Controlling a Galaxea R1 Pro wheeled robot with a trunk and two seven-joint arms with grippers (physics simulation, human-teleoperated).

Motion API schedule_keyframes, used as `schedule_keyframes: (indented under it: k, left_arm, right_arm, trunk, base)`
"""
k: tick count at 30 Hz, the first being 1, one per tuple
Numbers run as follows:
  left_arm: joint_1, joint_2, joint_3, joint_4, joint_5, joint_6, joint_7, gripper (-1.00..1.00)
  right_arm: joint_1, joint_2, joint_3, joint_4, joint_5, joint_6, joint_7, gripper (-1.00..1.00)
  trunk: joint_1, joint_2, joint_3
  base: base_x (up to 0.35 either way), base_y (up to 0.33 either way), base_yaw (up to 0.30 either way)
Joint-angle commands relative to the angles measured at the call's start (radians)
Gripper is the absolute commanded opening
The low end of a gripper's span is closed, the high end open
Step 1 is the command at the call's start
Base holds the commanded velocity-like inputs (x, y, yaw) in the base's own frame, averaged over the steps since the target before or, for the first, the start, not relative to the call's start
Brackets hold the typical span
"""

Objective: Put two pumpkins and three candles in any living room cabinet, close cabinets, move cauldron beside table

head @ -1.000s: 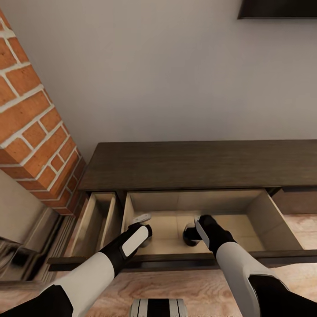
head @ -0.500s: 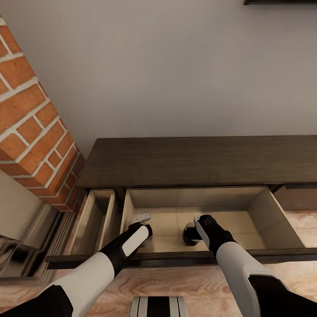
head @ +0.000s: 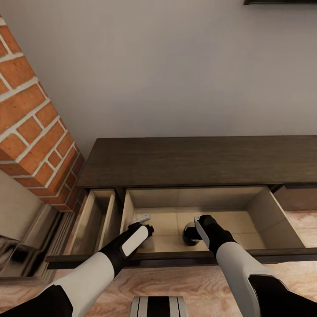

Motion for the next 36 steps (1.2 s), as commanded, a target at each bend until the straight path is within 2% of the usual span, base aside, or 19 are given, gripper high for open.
schedule_keyframes:
  k: [1, 18, 26, 31, 32, 36]
  left_arm:
    - [0.0, 0.0, 0.0, 0.0, 0.0, 0.0, 0.0, 1.0]
    - [0.0, 0.002, 0.001, -0.001, 0.0, 0.0, 0.0, 1.0]
    - [0.0, 0.005, 0.002, -0.003, 0.002, 0.001, 0.0, 1.0]
    - [0.0, 0.005, 0.002, -0.003, 0.002, 0.001, 0.0, 1.0]
    - [0.0, 0.005, 0.002, -0.003, 0.002, 0.001, 0.0, 1.0]
    - [0.0, 0.006, 0.002, -0.003, 0.002, 0.001, 0.0, 1.0]
  right_arm:
    - [0.0, 0.0, 0.0, 0.0, 0.0, 0.0, 0.0, -1.0]
    - [0.001, 0.007, 0.0, 0.003, 0.0, 0.001, -0.001, -1.0]
    - [0.003, 0.012, 0.001, 0.106, 0.002, -0.008, -0.008, -1.0]
    - [0.003, 0.012, 0.0, 0.15, 0.002, -0.059, -0.013, -1.0]
    - [0.003, 0.012, 0.0, 0.153, 0.002, -0.065, -0.013, 1.0]
    - [0.002, 0.011, -0.001, 0.158, 0.002, -0.077, -0.013, 1.0]
  trunk:
    - [0.0, 0.0, 0.0]
    - [0.0, 0.0, 0.0]
    - [0.0, 0.0, 0.0]
    - [0.0, 0.0, 0.0]
    - [0.0, 0.0, 0.0]
    - [0.0, 0.0, 0.0]
  base:
    - [0.0, 0.0, 0.0]
    - [0.0, 0.0, 0.0]
    - [0.0, 0.0, 0.0]
    - [0.0, 0.0, 0.0]
    - [0.0, 0.0, 0.0]
    - [0.0, 0.0, 0.0]
